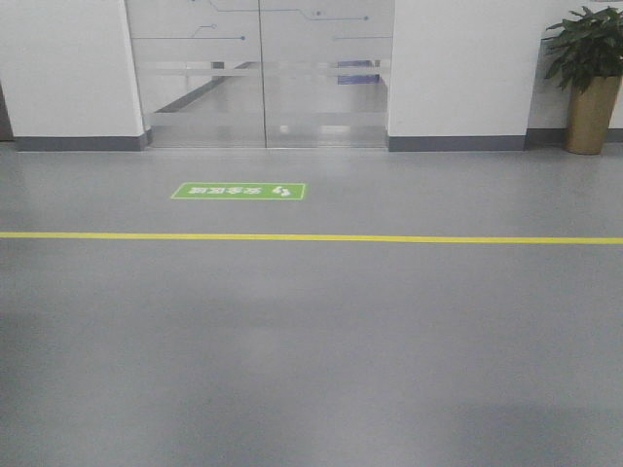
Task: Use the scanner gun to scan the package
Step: 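Turn the base and approach the red-framed table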
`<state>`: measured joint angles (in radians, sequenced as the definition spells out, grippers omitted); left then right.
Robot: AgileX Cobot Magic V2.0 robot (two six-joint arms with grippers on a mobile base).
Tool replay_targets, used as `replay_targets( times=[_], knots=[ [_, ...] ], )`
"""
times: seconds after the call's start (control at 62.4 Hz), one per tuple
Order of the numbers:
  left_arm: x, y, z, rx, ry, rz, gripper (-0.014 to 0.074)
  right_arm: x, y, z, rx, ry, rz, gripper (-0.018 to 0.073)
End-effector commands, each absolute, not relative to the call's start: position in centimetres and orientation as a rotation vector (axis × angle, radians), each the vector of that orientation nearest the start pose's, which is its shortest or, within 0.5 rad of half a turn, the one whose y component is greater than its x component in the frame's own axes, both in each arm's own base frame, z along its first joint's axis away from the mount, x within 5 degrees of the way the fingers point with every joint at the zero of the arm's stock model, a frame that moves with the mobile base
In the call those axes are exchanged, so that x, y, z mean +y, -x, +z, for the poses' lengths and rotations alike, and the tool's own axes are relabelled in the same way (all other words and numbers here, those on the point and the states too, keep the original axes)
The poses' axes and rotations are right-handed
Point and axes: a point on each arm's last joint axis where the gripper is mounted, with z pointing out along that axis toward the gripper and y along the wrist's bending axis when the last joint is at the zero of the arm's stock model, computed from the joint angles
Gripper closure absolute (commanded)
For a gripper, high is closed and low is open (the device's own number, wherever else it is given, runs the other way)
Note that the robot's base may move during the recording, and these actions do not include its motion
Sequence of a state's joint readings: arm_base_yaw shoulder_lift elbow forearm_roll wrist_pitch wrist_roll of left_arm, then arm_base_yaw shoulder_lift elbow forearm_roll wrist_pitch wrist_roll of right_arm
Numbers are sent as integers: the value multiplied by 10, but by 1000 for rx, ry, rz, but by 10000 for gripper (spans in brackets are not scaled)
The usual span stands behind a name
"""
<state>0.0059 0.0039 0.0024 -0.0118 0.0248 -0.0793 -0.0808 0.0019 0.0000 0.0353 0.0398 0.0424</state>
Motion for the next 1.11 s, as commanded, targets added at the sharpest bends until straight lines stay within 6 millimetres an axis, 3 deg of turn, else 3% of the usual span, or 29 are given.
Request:
replay_targets(
  times=[0.0, 1.09],
  knots=[
    [0, -56, 212, 1493, 79, -75, 708, -5, -56, 211, 1500, -120, -9, 728],
    [0, -56, 212, 1493, 79, -75, 708, -5, -56, 211, 1500, -120, -9, 728]
  ],
)
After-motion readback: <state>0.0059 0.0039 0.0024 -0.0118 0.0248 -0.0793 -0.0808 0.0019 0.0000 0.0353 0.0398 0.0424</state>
